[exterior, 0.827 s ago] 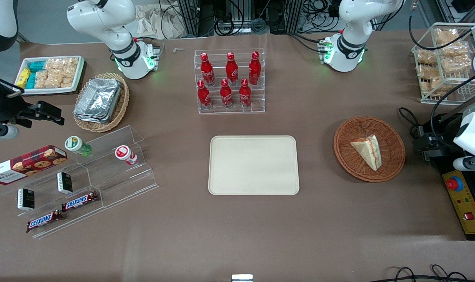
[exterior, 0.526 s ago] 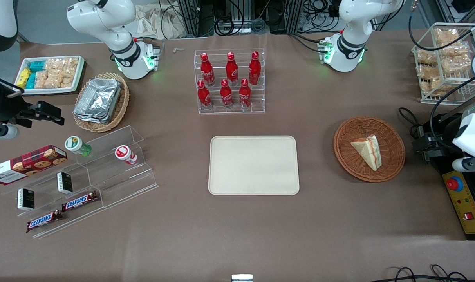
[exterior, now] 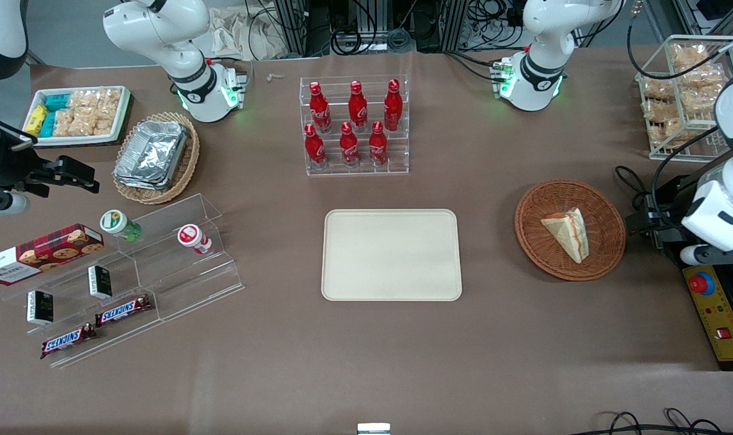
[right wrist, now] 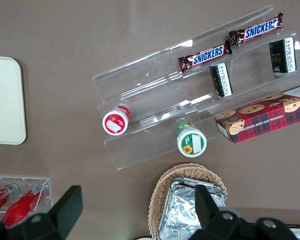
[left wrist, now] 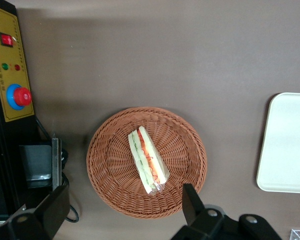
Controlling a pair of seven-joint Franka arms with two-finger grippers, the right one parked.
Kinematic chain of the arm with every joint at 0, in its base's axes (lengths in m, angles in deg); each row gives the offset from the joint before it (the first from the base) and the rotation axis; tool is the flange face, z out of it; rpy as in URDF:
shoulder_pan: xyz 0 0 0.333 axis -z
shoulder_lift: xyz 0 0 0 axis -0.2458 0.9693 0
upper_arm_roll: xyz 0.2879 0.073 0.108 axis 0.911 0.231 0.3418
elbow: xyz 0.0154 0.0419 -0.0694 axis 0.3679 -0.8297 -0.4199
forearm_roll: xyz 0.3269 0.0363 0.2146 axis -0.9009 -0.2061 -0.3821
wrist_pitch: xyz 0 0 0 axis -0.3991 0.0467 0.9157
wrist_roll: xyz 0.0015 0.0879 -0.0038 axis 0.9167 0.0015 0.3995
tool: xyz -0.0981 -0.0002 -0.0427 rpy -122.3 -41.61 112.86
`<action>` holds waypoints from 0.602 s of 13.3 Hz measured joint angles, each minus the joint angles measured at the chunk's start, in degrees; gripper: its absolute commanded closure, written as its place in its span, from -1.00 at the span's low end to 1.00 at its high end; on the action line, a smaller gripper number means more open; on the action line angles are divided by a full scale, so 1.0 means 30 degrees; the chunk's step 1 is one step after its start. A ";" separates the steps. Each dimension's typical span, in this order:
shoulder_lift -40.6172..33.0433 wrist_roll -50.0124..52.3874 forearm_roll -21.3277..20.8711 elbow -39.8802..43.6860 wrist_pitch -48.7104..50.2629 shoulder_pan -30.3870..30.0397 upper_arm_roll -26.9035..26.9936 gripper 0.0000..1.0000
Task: Place sandwich from basket to tray
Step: 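Move the left gripper over the wrapped sandwich in the wicker basket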
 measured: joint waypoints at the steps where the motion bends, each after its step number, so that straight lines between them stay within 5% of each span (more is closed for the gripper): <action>1: -0.0157 0.0020 0.0049 -0.0567 -0.0310 -0.0026 0.0008 -1.00; 8: -0.2710 0.0099 0.0900 -0.7756 -0.6254 -0.0287 0.0128 -1.00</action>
